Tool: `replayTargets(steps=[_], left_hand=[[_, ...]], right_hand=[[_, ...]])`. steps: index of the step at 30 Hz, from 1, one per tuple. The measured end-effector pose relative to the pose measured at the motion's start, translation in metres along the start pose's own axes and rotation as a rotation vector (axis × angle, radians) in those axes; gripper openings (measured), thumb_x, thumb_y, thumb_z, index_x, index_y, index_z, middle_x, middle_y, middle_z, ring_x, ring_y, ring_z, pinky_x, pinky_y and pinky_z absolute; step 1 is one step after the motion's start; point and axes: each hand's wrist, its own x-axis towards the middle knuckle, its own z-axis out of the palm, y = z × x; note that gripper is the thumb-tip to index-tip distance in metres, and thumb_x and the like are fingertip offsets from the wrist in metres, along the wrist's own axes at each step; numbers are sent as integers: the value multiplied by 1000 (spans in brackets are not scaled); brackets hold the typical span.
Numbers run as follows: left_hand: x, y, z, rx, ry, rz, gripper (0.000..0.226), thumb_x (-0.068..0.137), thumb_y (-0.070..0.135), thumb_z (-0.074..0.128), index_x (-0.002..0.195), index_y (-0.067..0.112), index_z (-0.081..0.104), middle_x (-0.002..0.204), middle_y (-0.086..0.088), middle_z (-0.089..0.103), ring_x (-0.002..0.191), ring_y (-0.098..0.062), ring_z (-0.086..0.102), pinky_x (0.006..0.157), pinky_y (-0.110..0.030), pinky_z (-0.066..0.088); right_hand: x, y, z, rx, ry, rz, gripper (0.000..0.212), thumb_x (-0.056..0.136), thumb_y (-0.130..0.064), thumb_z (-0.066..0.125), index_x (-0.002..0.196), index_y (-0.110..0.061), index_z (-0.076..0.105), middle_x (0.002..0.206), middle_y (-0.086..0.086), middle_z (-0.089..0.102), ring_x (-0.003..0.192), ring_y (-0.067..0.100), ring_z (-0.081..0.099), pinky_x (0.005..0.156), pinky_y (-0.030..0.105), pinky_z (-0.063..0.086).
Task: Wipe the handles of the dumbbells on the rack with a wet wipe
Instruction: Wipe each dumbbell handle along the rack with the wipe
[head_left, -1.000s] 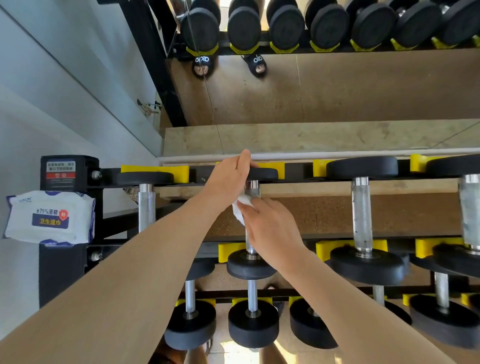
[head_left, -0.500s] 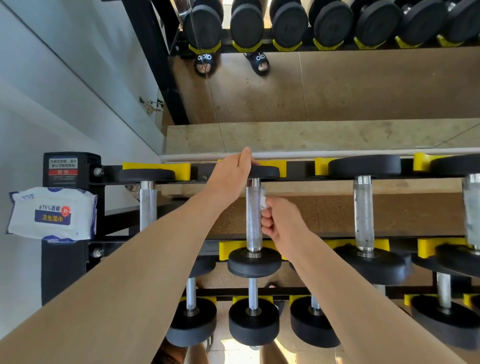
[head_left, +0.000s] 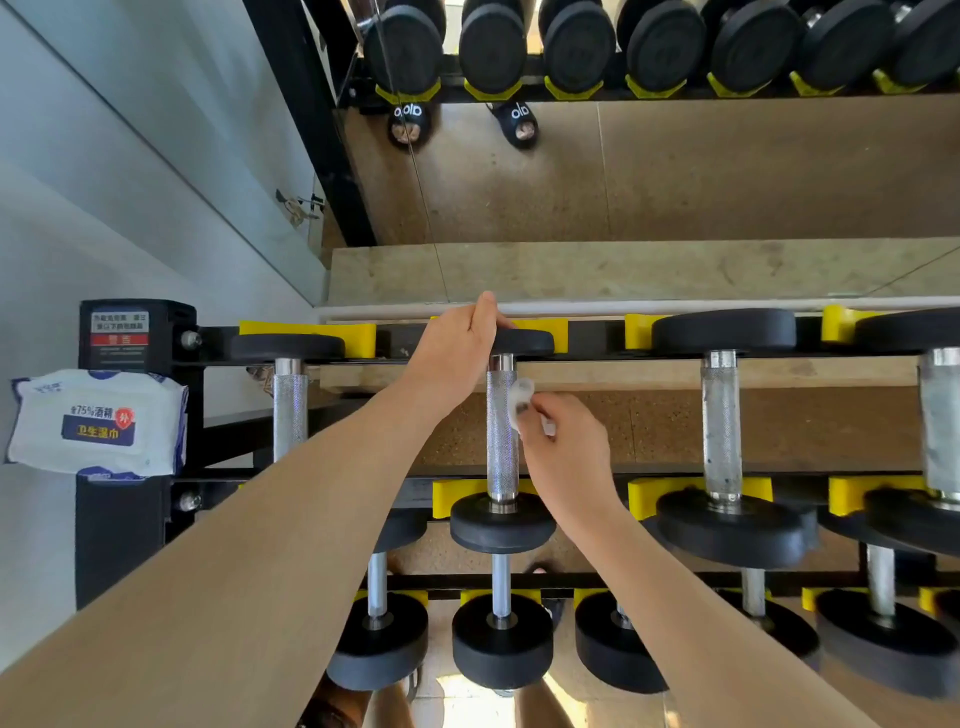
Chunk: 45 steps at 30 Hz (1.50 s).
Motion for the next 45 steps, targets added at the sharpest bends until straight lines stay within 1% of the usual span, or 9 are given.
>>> replayTargets(steps=[4, 8, 12, 22, 27, 29, 33, 36, 45], left_hand=[[1, 0, 0, -49, -9, -22, 56, 111, 39, 24, 100, 24, 76, 96, -4, 70, 93, -13, 61, 89, -32, 45], [2, 0, 1, -26, -9, -26, 53, 111, 39, 25, 97, 25, 75, 98, -3, 69, 94, -12, 60, 90, -32, 45], [1, 0, 0, -8, -25, -14, 55, 111, 38, 24, 99, 22, 75, 92, -1, 68, 87, -9, 59, 80, -28, 44], [0, 1, 1, -4, -8, -3, 55, 111, 37, 24, 97, 20, 74, 90, -2, 67, 86, -9, 57, 77, -25, 42], [1, 1, 1, -7, -15, -4, 54, 111, 37, 24, 95, 22, 73, 92, -1, 67, 88, -10, 59, 79, -29, 42], [1, 1, 0, -10, -15, -5, 55, 111, 37, 24, 97, 20, 74, 92, -2, 68, 89, -10, 59, 81, -30, 44], [1, 1, 1, -18, -19, -4, 55, 111, 37, 24, 98, 20, 74, 93, -3, 67, 89, -13, 59, 80, -30, 44], [2, 1, 1, -24, -15, -13, 56, 111, 37, 24, 98, 19, 75, 91, -1, 66, 88, -12, 58, 77, -28, 42], [1, 2, 1, -30, 4, -13, 57, 112, 36, 23, 101, 17, 76, 90, 4, 65, 87, -7, 56, 80, -26, 39]], right_hand=[[-8, -16, -3, -97, 68, -342, 13, 99, -17, 53, 104, -12, 65, 94, -2, 58, 79, 7, 53, 68, 15, 43], [-4, -19, 1, -622, -193, -567, 25, 83, -13, 72, 107, -11, 66, 106, 7, 55, 84, 18, 56, 69, 27, 49], [-3, -13, -20, -636, -513, -679, 23, 91, -13, 64, 114, -15, 66, 106, 0, 49, 87, 14, 54, 77, 27, 52], [-7, -22, -16, -599, -682, -569, 16, 100, -24, 45, 106, -17, 58, 96, 2, 44, 77, 18, 49, 68, 31, 38], [-6, -13, -32, -574, -916, -417, 39, 106, -21, 33, 137, -22, 58, 109, 1, 59, 96, 14, 56, 77, 24, 39], [-4, -3, -42, -438, -957, -330, 37, 105, -22, 35, 130, -25, 63, 93, -11, 58, 80, 4, 54, 67, 21, 36], [-4, 23, -59, -443, -902, -222, 32, 102, -25, 37, 97, -19, 69, 85, 7, 64, 76, 22, 58, 66, 37, 43], [-8, 33, -60, -405, -852, -86, 35, 102, -24, 39, 74, -28, 57, 75, 7, 59, 65, 16, 48, 61, 30, 32], [-1, 13, -32, -210, -893, 138, 31, 96, -17, 46, 73, -7, 64, 71, 6, 52, 67, 14, 44, 65, 30, 31]])
